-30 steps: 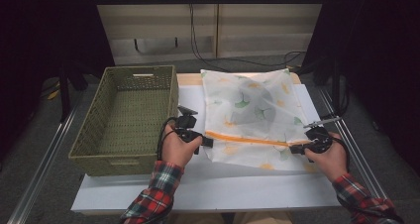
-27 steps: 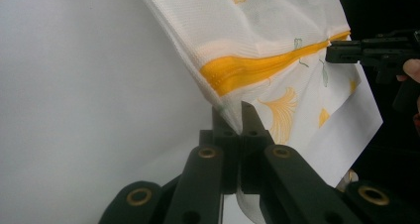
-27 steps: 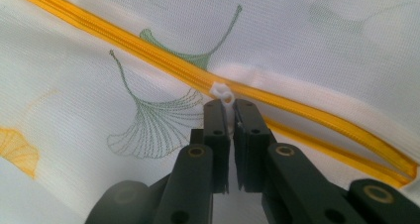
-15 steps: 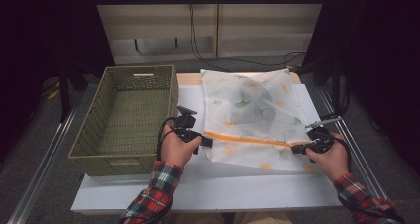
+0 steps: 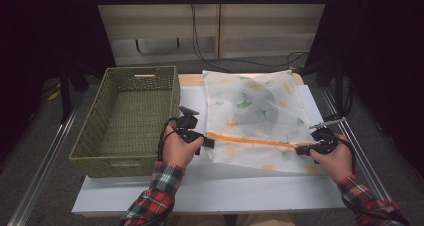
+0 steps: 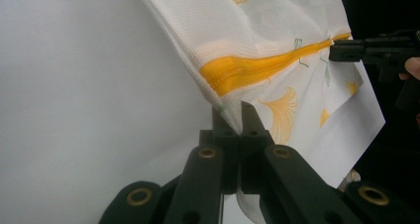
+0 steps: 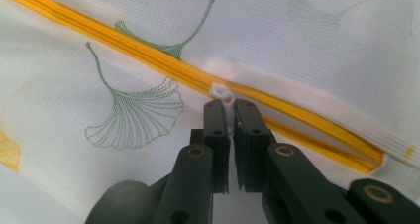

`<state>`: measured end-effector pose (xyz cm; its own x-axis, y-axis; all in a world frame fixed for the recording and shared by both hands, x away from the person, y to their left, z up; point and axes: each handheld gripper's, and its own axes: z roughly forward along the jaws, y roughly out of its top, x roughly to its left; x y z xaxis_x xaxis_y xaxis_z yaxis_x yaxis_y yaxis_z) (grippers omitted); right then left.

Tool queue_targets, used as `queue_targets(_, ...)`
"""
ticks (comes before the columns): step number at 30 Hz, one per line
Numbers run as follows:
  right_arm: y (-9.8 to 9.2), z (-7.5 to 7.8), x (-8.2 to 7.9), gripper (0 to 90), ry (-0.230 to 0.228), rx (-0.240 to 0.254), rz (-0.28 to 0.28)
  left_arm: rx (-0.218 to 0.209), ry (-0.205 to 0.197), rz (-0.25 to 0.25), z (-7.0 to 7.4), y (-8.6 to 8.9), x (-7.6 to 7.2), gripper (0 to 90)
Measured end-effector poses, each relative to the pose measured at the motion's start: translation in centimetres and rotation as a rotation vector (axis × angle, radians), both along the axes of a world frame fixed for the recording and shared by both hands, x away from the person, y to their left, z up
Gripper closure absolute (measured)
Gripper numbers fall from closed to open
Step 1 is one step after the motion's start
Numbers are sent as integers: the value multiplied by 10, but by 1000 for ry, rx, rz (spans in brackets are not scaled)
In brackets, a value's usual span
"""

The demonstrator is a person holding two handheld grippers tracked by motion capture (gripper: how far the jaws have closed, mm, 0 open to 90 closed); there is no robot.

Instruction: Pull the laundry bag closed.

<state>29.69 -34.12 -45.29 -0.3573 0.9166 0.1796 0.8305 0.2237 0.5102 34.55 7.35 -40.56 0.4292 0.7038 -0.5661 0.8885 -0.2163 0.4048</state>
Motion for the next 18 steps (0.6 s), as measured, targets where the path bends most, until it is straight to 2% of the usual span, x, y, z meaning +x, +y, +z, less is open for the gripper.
queue_targets(18, -6, -1, 0, 858, 4, 5, -13, -4, 9, 9, 0, 1, 1, 894)
